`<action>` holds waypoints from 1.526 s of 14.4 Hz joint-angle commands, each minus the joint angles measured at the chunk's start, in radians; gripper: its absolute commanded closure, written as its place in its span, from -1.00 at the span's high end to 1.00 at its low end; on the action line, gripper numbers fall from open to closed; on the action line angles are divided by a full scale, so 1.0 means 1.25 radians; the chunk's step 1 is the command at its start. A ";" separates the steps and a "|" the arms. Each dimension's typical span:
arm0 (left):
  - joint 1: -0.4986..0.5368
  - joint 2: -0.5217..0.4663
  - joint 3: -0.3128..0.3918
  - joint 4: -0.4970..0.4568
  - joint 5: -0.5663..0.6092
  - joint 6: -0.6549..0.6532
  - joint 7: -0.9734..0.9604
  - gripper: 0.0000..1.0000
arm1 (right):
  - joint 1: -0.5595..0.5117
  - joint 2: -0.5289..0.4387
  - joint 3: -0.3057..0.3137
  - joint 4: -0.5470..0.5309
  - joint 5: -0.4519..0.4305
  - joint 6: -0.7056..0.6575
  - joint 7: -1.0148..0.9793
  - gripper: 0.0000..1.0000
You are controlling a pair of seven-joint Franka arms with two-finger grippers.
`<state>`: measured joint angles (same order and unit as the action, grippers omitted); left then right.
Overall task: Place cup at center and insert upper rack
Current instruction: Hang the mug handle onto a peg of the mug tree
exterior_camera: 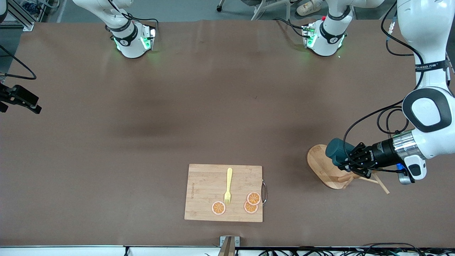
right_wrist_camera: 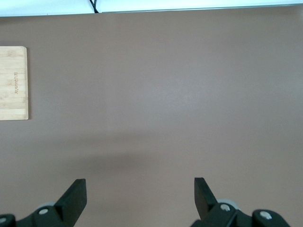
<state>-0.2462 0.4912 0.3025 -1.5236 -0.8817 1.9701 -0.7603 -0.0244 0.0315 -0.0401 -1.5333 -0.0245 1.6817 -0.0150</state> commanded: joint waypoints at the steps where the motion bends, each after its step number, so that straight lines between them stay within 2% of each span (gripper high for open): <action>1: 0.015 0.012 -0.003 0.013 -0.003 0.003 0.029 -0.99 | 0.006 -0.012 -0.002 -0.014 0.004 0.003 -0.005 1.00; 14: 0.039 0.029 -0.004 0.027 -0.006 0.003 0.046 -0.97 | 0.018 -0.014 -0.003 -0.018 0.002 -0.011 -0.006 1.00; 16: 0.039 0.030 -0.004 0.027 -0.006 0.003 0.046 -0.91 | 0.020 -0.014 -0.003 -0.016 0.002 -0.011 -0.006 1.00; 17: 0.040 0.030 -0.004 0.027 -0.006 0.003 0.047 -0.72 | 0.021 -0.014 -0.003 -0.016 0.002 -0.011 -0.006 1.00; 20: 0.039 0.030 -0.004 0.027 -0.008 0.005 0.071 0.72 | 0.022 -0.014 -0.003 -0.016 0.002 -0.011 -0.006 1.00; 22: 0.039 0.030 -0.003 0.029 -0.006 0.005 0.076 1.00 | 0.023 -0.014 -0.003 -0.016 0.002 -0.011 -0.006 1.00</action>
<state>-0.2053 0.5181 0.3014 -1.5015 -0.8831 1.9759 -0.6903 -0.0042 0.0315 -0.0391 -1.5340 -0.0245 1.6607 -0.0150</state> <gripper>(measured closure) 0.493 0.000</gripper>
